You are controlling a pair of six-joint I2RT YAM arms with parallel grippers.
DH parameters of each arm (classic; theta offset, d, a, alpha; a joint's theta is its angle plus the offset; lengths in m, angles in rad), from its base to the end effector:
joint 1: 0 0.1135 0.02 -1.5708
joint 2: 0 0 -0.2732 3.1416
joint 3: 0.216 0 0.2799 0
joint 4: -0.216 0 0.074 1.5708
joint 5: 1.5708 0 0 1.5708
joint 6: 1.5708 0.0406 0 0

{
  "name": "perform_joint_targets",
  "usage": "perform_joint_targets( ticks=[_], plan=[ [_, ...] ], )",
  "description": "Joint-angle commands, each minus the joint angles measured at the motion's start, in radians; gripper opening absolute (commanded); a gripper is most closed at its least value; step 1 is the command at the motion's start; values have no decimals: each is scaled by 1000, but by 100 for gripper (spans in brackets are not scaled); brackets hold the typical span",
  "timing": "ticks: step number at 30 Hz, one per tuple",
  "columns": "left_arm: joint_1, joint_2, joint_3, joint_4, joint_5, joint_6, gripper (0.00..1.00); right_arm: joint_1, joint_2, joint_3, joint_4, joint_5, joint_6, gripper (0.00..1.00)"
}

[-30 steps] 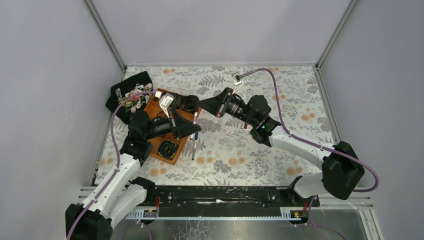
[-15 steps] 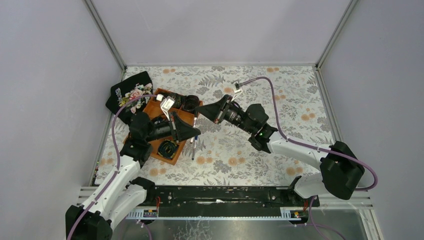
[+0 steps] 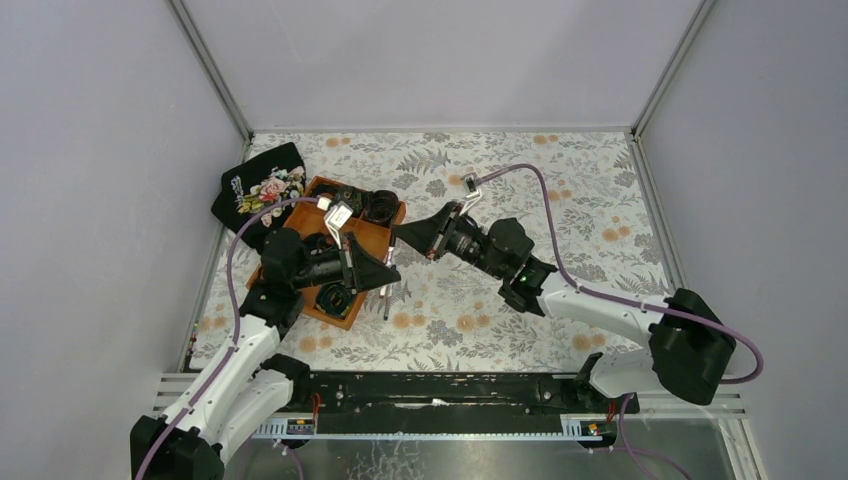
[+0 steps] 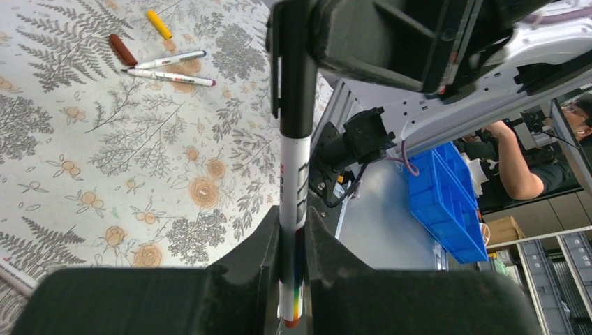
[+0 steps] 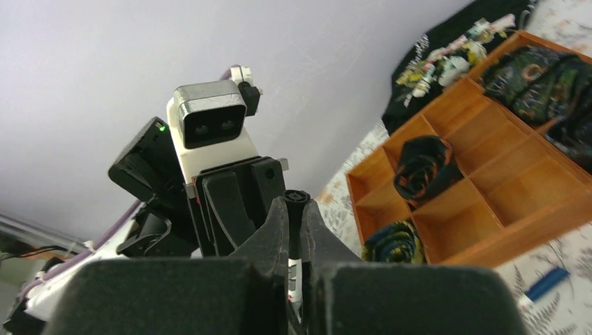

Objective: Insert the pens into the pen caps

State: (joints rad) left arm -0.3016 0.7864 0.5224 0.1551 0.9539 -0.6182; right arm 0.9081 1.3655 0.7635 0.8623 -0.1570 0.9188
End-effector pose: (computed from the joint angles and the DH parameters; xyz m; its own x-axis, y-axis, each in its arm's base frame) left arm 0.1845 -0.0921 0.2828 -0.6329 -0.1542 -0.7587 0.7109 0.2726 -0.6484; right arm 0.2004 0.2671 0.3050 -0.5967 0.5115 -0.6183 -0.6547 0.1352 0.7437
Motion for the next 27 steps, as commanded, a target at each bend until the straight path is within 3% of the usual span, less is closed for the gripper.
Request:
perform_joint_targets(
  ticks=[1, 3, 7, 9, 16, 20, 24, 27],
  plan=[
    [1, 2, 68, 34, -257, 68, 0, 130, -59, 78, -522, -118, -163, 1],
    [-40, 3, 52, -34, -340, 74, 0, 118, -91, 174, -720, 5, -271, 17],
    [-170, 33, 10, -148, -554, 43, 0, 0, -173, 193, -858, 120, -337, 54],
    [-241, 75, 1, -210, -667, 23, 0, -90, -199, 178, -908, 123, -350, 63],
    [-450, 365, 73, -373, -948, -8, 0, -329, -131, 140, -1113, 183, -448, 63],
    [-478, 476, 104, -401, -1017, -6, 0, -387, -41, 123, -1168, 236, -508, 58],
    [-482, 567, 142, -455, -1070, -6, 7, -409, 62, 133, -1193, 249, -562, 46],
    [-484, 608, 156, -480, -1093, -9, 12, -412, 135, 154, -1202, 240, -601, 43]
  ],
)
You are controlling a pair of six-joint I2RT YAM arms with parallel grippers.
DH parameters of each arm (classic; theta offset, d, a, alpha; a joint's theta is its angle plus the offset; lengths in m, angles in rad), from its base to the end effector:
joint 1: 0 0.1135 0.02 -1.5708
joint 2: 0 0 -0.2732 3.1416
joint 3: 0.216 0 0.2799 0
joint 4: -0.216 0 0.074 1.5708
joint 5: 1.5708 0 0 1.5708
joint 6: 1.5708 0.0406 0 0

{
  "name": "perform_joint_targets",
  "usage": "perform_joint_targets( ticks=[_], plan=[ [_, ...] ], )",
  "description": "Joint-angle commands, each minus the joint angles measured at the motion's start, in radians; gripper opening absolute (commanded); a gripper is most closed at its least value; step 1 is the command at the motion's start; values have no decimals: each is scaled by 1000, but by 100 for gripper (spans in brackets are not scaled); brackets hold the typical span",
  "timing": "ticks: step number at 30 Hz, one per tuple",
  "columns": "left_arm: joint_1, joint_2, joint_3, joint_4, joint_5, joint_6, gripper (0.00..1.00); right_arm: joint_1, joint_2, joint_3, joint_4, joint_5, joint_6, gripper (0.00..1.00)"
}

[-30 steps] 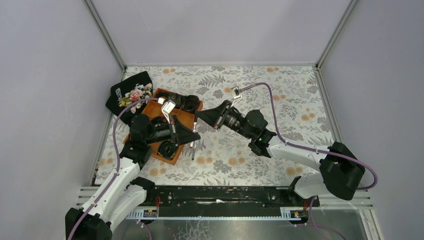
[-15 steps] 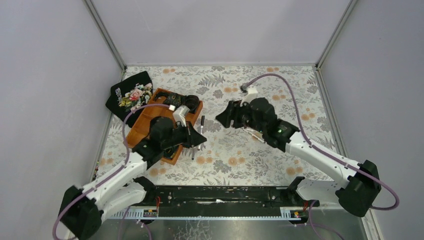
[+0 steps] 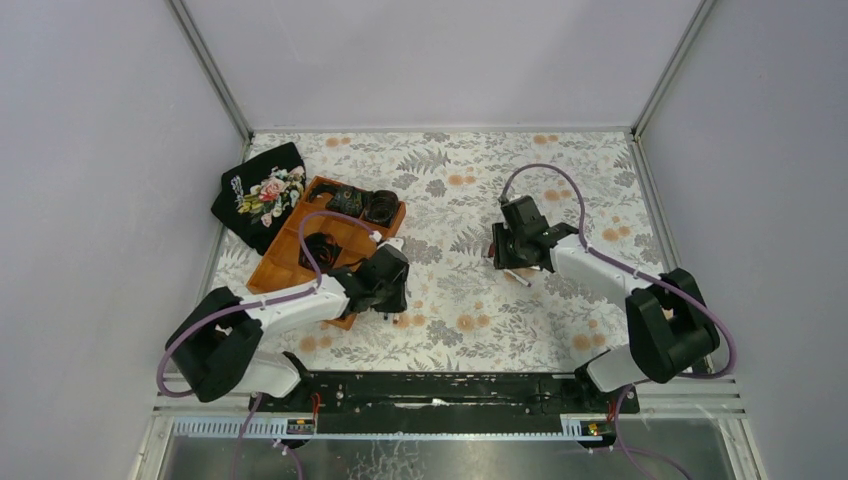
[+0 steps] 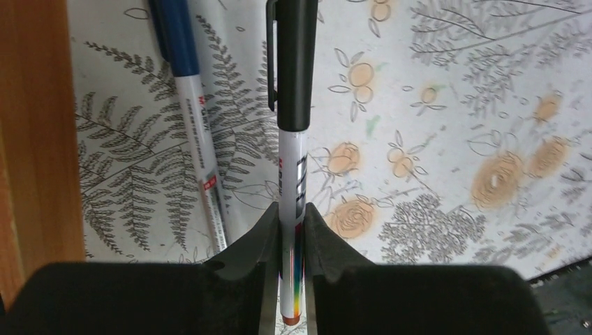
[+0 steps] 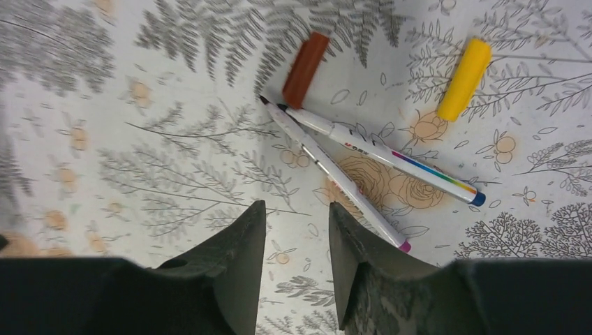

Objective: Insert the pens into the pen caps

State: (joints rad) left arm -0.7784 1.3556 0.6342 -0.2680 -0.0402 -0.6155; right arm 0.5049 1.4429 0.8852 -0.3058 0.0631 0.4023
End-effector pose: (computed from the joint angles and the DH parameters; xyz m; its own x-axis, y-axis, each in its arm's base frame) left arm 0.1930 -0.1881 0.1491 -0.8818 0.0594 -0.4678 0.2164 0.9323 -0.2897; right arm 0.2842 0.1541 0.2036 -0.7871 0.0114 -0.6167 -0.1507 0.9659 0.2103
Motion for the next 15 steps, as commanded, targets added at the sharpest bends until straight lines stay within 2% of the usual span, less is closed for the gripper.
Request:
perform_joint_targets(
  ticks=[1, 10, 15],
  plan=[
    [-7, 43, 44, -60, -102, -13, 14, -9, 78, 38, -36, 18, -99, 42],
    [-7, 11, 37, -63, -118, -29, 33, -9, 169, 60, -13, 68, -171, 40],
    [-7, -56, 36, -56, -119, -25, 40, -8, 182, 71, -12, 65, -210, 40]
  ],
)
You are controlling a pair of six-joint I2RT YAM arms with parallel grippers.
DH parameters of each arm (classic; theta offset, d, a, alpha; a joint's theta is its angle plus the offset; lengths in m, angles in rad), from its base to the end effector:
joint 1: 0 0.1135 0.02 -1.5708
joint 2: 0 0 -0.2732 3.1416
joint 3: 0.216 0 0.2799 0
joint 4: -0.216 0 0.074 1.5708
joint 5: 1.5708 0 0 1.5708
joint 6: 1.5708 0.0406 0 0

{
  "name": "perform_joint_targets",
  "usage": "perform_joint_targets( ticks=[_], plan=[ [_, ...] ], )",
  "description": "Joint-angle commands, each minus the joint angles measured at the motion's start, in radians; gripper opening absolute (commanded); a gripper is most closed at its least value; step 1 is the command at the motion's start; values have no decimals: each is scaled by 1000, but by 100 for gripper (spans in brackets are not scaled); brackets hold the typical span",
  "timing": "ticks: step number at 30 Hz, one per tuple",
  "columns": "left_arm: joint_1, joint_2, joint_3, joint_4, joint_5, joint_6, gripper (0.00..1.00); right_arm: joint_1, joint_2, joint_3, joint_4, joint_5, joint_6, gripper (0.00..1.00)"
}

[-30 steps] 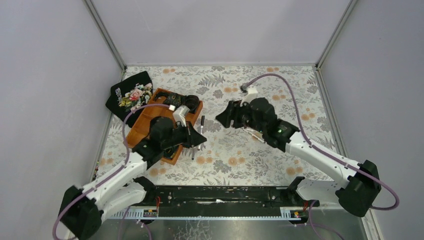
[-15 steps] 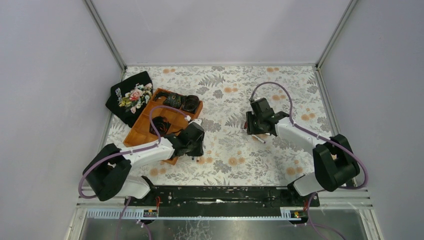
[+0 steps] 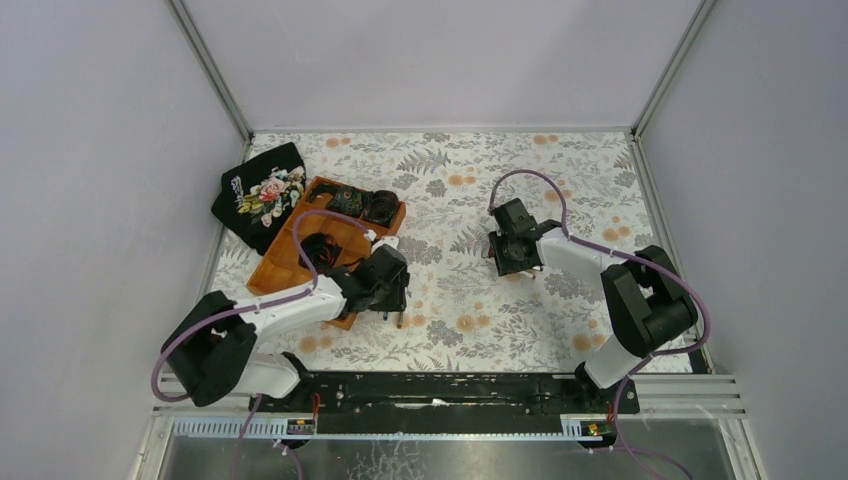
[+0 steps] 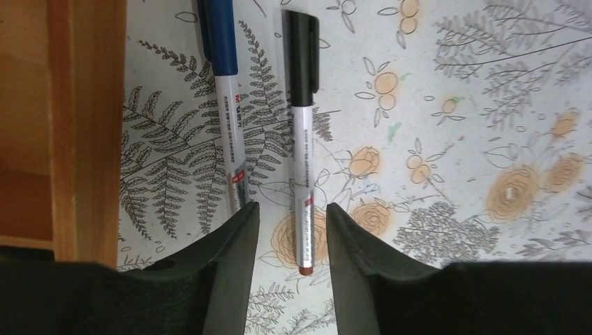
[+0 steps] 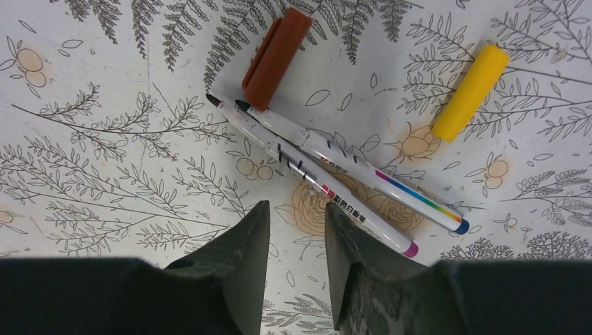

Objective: Insert the pens into the pen caps

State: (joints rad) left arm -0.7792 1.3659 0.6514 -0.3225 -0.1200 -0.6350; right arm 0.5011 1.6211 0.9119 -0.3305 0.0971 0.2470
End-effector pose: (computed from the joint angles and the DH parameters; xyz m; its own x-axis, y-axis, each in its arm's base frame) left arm 0.1944 -0.1852 0.1488 -0.8812 0.0427 -0.4708 0.1635 0.9620 -0.2188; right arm 0.2985 0.1590 0.1552 -0.8397 -0.1824 -0.5115 -0.2369 0.9706 0.0428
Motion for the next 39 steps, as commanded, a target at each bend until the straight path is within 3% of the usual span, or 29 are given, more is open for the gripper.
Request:
perform_joint_targets(
  ticks=[1, 14, 32, 39],
  plan=[
    [-7, -87, 18, 1, -41, -3, 41, -5, 2, 45, 13, 28, -62, 40],
    [-7, -308, -14, 44, -56, 3, 64, -5, 25, 80, 37, 44, -107, 42],
    [-6, -335, -32, 47, -56, -12, 65, -4, 74, 44, 35, -51, -97, 25],
    [-6, -337, -36, 55, -51, -12, 66, -4, 55, 22, 34, -95, -97, 25]
  ],
)
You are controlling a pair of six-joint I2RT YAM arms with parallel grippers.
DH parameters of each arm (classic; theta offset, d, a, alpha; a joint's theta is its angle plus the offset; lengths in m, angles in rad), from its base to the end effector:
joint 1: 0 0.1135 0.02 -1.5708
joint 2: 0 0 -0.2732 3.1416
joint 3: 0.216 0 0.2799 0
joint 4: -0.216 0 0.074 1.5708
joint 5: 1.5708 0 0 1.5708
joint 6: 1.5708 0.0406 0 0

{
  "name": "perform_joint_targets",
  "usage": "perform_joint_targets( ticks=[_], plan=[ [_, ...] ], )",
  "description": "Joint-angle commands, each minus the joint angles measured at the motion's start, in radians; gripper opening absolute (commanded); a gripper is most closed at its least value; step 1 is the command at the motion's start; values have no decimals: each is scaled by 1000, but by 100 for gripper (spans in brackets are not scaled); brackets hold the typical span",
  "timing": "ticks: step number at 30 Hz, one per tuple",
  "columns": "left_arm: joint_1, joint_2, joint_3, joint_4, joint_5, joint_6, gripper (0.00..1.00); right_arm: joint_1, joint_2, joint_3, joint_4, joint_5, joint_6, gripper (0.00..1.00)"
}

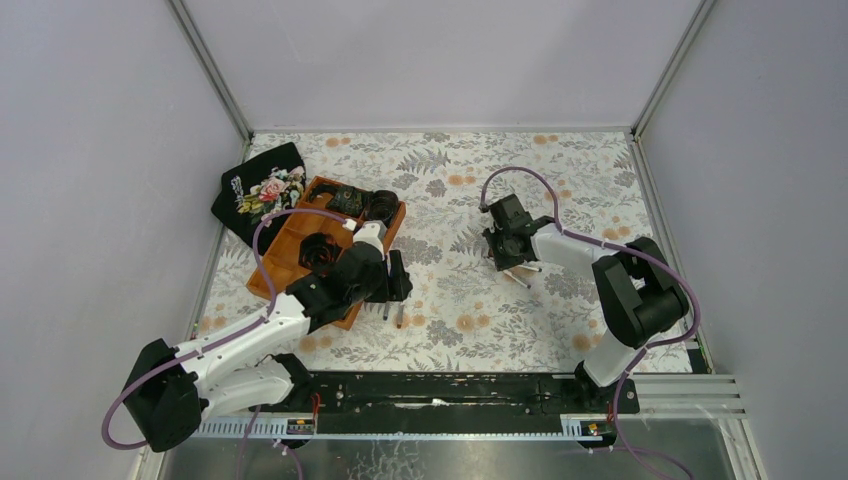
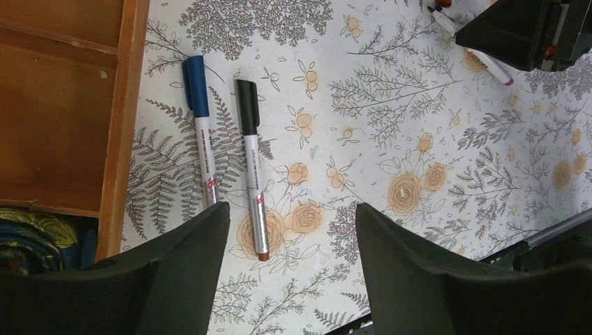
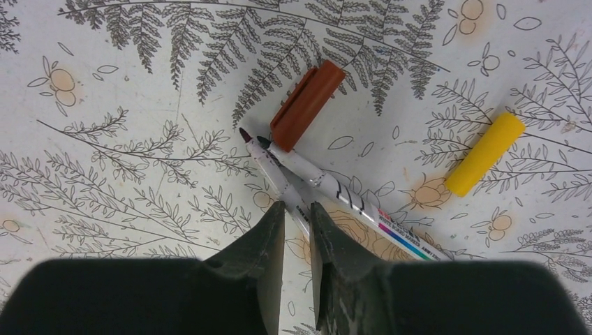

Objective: Insert the pens into the pen caps

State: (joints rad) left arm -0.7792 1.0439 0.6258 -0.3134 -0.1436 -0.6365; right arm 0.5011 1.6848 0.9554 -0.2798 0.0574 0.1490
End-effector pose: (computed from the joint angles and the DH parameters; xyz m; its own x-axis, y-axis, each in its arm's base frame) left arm 0.1761 -0.1658 0.2172 -0.7505 -0.0855 -0.6553 0.2159 0.9054 -0.3654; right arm 0.3133 0.1689 0.1505 -0.8013 -0.2699 -0.5338 -0.3376 0.9408 0.0310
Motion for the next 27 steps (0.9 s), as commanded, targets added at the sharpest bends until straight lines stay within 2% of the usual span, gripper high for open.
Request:
perform_joint_targets(
  ticks=[1, 8, 13, 16, 18, 20, 27],
  plan=[
    [-6, -16, -11, 46, -28, -11, 66, -3, -7, -17, -21, -65, 1, 25],
    [-7, -37, -19, 57, -27, -16, 67, 15, 28, 11, -52, -79, -2, 26],
    [-6, -57, -33, 70, -17, -27, 68, 77, 83, 51, -94, -1, 18, 27],
    [-6, -62, -39, 82, -6, -40, 68, 127, 122, 78, -115, 46, 44, 21],
    [-7, -72, -46, 99, 9, -55, 68, 138, 124, 82, -101, -25, 78, 9],
    [-6, -86, -60, 127, 35, -73, 67, 143, 97, 72, -61, -111, 131, 2],
    [-10, -107, -126, 309, 172, -174, 66, 179, -106, 44, 140, -318, 370, 0]
  ],
)
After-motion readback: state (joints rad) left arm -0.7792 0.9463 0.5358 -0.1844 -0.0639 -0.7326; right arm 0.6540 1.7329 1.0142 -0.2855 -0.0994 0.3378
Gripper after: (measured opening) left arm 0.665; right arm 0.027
